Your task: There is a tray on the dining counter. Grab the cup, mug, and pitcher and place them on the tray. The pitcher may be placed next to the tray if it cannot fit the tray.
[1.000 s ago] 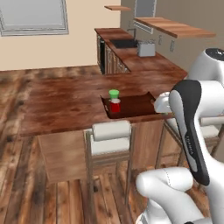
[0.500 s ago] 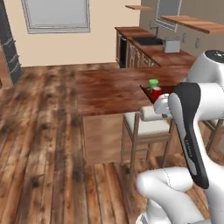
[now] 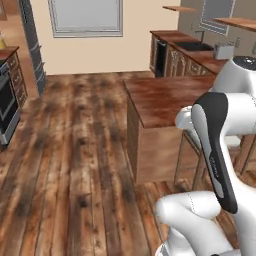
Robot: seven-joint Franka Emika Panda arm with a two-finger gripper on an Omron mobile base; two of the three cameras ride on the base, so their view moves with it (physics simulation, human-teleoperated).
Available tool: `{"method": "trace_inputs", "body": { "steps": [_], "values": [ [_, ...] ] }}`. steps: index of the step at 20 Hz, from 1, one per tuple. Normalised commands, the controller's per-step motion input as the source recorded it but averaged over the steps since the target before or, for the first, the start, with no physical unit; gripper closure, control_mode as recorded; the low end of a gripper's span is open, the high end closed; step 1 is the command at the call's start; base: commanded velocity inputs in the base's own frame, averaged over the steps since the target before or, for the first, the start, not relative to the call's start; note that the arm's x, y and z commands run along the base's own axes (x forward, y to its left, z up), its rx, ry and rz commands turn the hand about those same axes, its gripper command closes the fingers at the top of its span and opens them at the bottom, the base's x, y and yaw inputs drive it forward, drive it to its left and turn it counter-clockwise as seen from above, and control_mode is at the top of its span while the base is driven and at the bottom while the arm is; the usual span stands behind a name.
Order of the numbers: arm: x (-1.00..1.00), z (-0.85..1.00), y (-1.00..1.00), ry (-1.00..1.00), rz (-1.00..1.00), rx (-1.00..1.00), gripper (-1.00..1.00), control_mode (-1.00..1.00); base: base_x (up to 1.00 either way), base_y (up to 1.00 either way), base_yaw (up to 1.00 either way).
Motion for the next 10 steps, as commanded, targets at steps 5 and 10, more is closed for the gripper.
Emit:
{"method": "trace_inputs", "body": {
  "steps": [5,10],
  "values": [
    [0.0,0.0,0.0,0.0,0.0,0.0,-1.0,1.0,0.33,1.0,0.0],
    [0.0,0.0,0.0,0.0,0.0,0.0,-1.0,1.0,0.6,1.0,0.0]
  ]
}}
